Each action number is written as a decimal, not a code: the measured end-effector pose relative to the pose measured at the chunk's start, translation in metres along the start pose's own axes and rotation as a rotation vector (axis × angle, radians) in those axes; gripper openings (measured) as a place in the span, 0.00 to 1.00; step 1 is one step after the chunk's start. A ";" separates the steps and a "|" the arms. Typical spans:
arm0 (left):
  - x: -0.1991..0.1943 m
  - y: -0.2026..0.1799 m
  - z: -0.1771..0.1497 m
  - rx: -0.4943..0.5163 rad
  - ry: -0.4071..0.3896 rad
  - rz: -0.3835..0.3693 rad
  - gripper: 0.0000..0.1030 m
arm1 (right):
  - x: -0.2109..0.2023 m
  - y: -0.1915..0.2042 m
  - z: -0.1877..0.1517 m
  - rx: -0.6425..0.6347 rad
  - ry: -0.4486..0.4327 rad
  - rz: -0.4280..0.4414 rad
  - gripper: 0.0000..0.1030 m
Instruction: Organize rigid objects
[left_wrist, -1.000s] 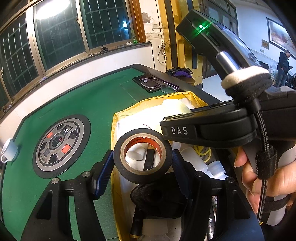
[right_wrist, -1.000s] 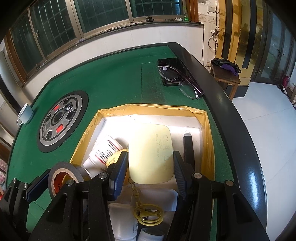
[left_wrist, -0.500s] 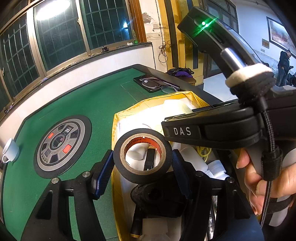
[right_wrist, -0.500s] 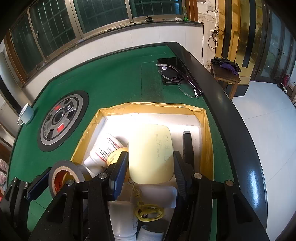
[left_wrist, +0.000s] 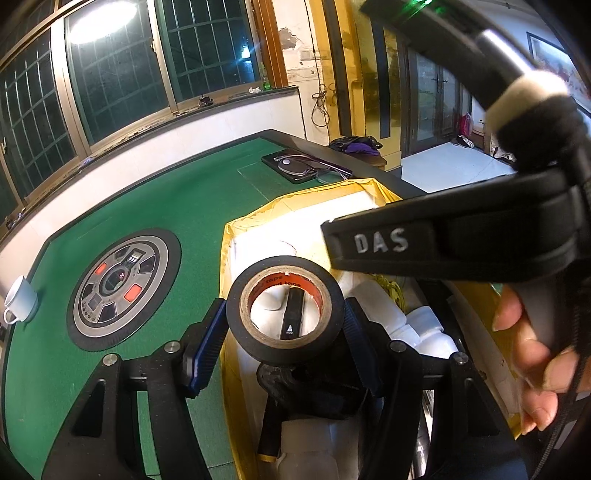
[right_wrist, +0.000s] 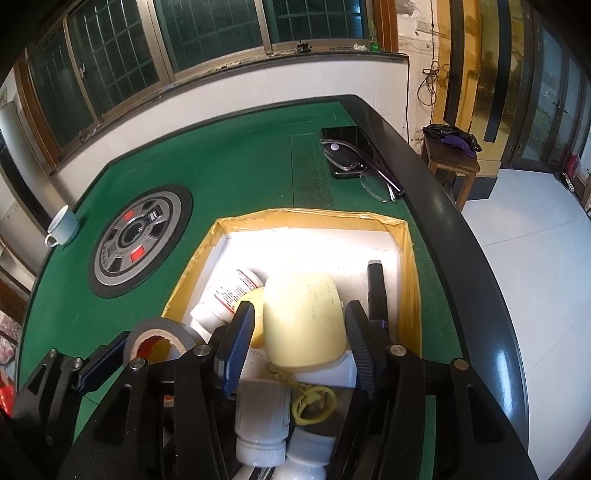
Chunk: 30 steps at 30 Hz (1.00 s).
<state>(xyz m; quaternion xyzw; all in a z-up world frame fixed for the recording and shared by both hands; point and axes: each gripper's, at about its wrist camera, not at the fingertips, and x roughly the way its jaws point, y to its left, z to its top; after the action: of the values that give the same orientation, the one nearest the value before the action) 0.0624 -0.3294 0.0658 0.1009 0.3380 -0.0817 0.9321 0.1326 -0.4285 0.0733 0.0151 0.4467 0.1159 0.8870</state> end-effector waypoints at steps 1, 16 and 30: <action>0.000 0.000 0.000 0.000 -0.001 -0.003 0.60 | -0.003 0.000 -0.001 0.003 -0.005 0.002 0.44; -0.025 0.004 -0.018 0.002 -0.027 -0.031 0.60 | -0.053 0.007 -0.030 0.044 -0.109 -0.005 0.55; -0.062 0.052 -0.063 -0.098 -0.093 -0.012 0.60 | -0.091 0.022 -0.107 0.104 -0.241 -0.074 0.67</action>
<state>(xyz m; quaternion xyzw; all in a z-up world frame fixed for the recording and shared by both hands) -0.0123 -0.2582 0.0655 0.0494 0.2984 -0.0751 0.9502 -0.0087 -0.4351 0.0835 0.0583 0.3425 0.0570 0.9360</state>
